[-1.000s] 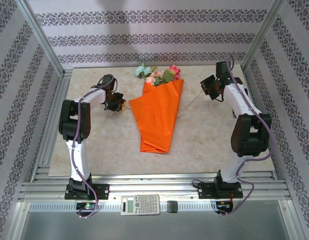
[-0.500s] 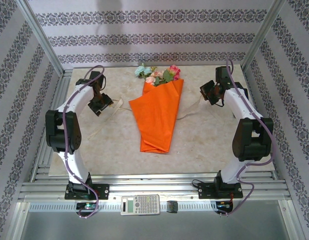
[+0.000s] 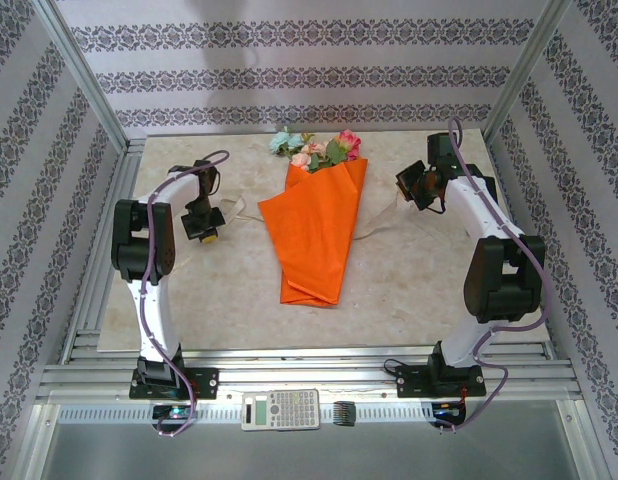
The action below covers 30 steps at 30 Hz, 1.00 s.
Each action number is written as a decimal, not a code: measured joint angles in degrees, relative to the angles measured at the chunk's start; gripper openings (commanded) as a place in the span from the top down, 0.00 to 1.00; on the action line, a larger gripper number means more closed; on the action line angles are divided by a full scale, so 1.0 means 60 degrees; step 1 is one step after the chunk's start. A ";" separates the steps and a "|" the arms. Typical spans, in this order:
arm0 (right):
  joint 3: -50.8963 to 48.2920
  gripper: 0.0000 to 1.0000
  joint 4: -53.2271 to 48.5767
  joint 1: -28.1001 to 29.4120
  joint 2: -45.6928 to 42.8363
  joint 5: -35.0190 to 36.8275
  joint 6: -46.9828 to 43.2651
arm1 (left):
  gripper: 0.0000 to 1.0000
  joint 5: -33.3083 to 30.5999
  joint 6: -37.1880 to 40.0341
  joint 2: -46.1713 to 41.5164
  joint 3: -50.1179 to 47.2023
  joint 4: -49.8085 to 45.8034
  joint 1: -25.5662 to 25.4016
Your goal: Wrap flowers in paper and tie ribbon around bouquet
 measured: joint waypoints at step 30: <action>-0.0670 1.00 -0.0051 0.0208 -0.0576 0.0004 -0.0033 | 0.18 -0.0379 0.2062 -0.0780 0.1905 -0.0998 -0.0699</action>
